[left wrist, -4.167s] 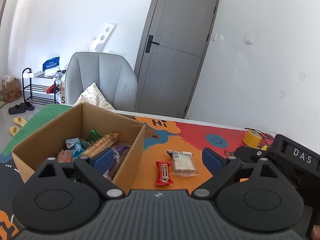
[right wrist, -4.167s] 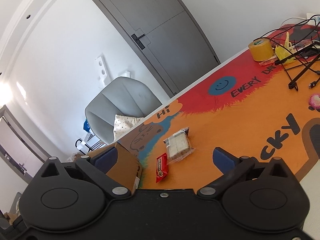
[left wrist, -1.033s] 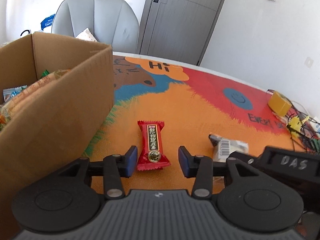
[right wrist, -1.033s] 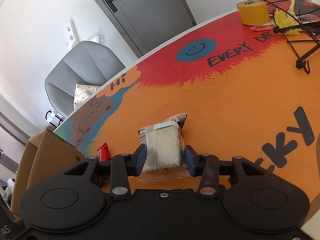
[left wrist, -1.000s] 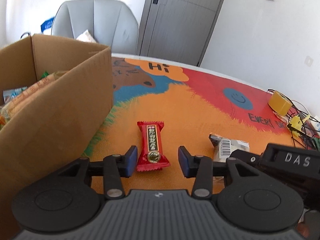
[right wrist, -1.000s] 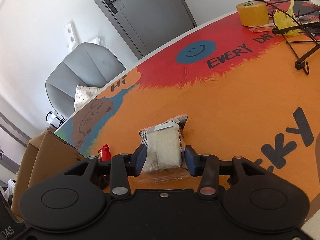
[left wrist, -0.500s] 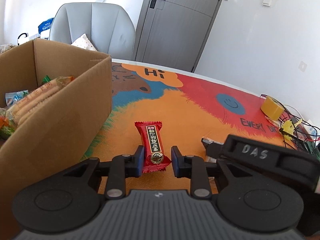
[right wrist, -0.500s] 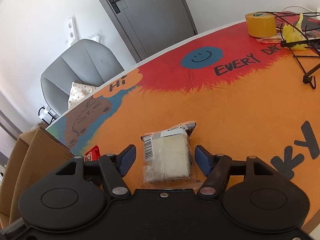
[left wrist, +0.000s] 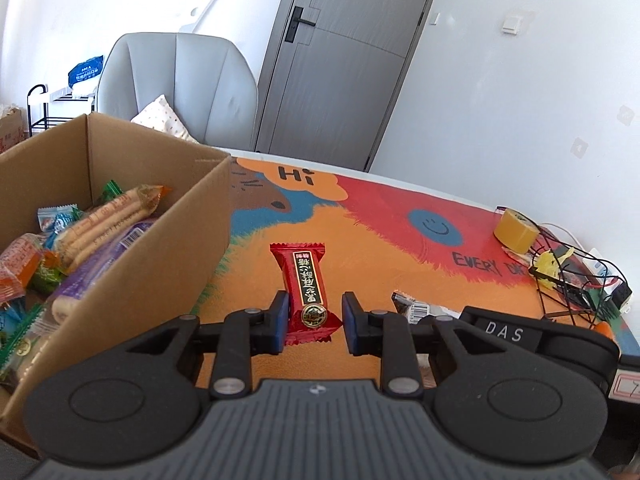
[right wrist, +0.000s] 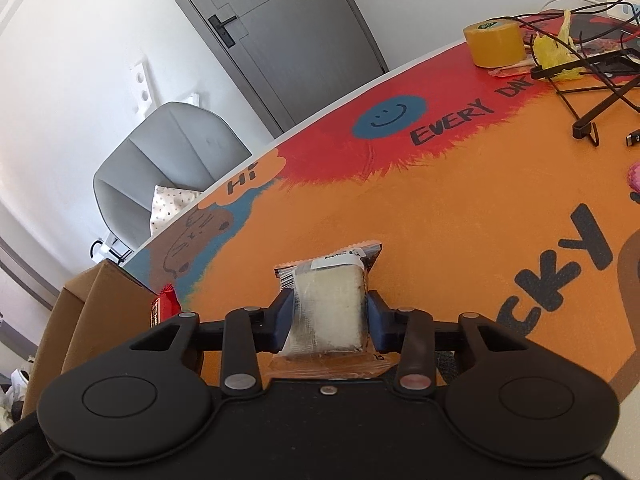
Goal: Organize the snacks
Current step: 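Lift both held snacks and carry them over the cardboard box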
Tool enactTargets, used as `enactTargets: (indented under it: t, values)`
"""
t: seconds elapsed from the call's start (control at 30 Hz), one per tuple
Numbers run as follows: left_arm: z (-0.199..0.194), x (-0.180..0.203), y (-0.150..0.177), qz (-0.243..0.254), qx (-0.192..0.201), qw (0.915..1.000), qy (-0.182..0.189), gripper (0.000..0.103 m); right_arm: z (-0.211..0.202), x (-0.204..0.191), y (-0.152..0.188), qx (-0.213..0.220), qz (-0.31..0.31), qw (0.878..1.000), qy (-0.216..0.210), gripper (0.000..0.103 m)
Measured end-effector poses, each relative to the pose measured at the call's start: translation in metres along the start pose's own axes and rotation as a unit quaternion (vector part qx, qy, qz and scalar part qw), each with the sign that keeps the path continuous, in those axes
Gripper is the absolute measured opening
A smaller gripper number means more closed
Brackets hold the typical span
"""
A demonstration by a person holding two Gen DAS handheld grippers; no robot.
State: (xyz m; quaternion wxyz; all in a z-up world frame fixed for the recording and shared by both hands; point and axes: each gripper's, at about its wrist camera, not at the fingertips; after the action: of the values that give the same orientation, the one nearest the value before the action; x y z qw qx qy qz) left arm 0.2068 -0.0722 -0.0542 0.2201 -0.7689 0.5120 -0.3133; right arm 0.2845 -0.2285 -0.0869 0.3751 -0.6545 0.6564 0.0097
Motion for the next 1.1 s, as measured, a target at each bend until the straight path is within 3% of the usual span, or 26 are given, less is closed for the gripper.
enactTargets:
  t: [0.47, 1.1]
  values:
    - [-0.043, -0.006, 0.0, 0.009, 0.044, 0.9989, 0.014, 0.027, -0.035, -0.019, 0.013, 0.03, -0.005, 0.999, -0.038, 0.039]
    - [-0.088, -0.053, -0.005, -0.017, 0.093, 0.9955, 0.007, 0.027, -0.06, -0.076, 0.026, 0.061, -0.045, 0.994, -0.079, 0.039]
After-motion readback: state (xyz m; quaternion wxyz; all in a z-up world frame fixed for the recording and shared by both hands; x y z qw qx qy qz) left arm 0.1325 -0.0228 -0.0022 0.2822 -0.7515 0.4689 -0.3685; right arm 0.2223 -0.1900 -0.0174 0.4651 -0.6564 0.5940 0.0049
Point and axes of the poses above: each gripper's, at about its wrist camera, not at the fingertips, and z roughly the way its jaws point, x to its right, y to its underside, and after that the axes turned 11 degrees about -x, right-handed
